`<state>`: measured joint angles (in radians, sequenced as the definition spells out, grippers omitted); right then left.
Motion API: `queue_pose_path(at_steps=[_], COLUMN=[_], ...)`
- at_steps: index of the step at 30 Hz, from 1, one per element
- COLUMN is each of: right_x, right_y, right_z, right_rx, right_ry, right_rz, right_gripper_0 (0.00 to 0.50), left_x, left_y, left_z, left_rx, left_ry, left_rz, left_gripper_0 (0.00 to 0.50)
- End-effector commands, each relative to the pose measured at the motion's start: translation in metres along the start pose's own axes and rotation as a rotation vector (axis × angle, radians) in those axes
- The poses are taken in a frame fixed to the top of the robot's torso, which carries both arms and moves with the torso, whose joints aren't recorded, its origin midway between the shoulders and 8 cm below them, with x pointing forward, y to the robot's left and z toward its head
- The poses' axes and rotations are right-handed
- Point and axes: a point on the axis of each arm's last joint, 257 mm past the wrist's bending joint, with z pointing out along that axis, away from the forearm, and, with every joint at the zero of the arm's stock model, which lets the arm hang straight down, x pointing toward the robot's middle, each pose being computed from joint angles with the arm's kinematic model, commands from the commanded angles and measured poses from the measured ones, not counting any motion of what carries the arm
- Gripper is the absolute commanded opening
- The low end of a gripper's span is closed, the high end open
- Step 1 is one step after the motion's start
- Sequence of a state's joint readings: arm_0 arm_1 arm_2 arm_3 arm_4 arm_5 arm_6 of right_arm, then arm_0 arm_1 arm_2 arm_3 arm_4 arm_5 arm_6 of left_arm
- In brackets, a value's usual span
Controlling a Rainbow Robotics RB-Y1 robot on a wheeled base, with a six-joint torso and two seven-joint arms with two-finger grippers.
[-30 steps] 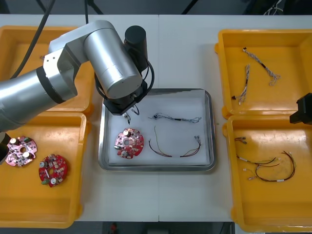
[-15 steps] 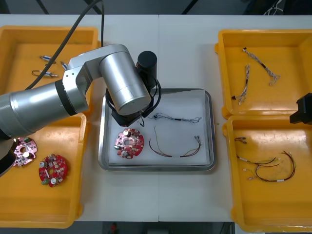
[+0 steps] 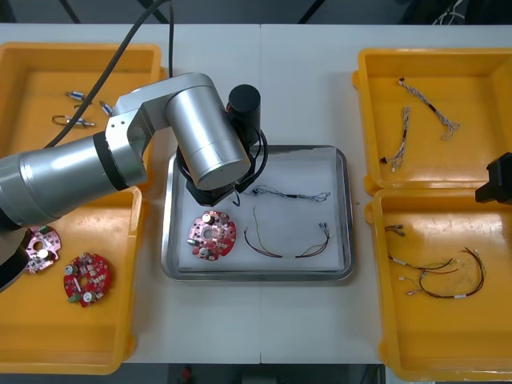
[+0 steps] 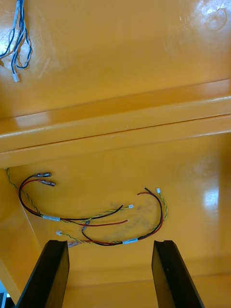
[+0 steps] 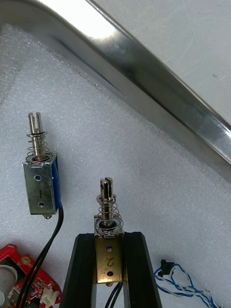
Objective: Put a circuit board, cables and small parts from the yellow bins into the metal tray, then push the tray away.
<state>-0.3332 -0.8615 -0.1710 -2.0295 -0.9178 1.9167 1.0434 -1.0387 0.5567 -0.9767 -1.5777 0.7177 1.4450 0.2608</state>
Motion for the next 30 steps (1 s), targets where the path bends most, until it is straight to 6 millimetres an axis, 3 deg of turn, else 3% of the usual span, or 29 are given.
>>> queue_pose_path(at_steps=[1,9,13,19,21,30], right_x=[-0.008,-0.008,-0.008,-0.008,-0.008,-0.008], right_y=[-0.013,-0.013,-0.013,-0.013,-0.013,-0.013], right_z=[-0.016,-0.016,-0.016,-0.016,-0.016,-0.016], right_rx=[0.033,0.033,0.033,0.033,0.033,0.033], right_ry=[-0.042,-0.042,-0.042,-0.042,-0.042,-0.042], right_rz=[0.019,0.019,0.019,0.019,0.019,0.019], right_gripper_0=[0.5,0.5,0.5,0.5,0.5,0.5], left_x=[0.01,0.004,0.0,-0.016,-0.025,-0.083], left_y=[-0.017,-0.018,-0.02,-0.029,-0.032,-0.018], left_z=[-0.006,-0.011,-0.019,-0.049,-0.067,-0.145], left_rx=[0.036,0.054,0.073,0.108,0.116,0.129], left_ry=[-0.001,-0.023,-0.032,-0.013,0.001,0.051], left_rz=[-0.005,0.02,0.023,0.006,-0.009,-0.039], left_gripper_0=[0.135,0.328,0.373,0.452,0.5,0.5])
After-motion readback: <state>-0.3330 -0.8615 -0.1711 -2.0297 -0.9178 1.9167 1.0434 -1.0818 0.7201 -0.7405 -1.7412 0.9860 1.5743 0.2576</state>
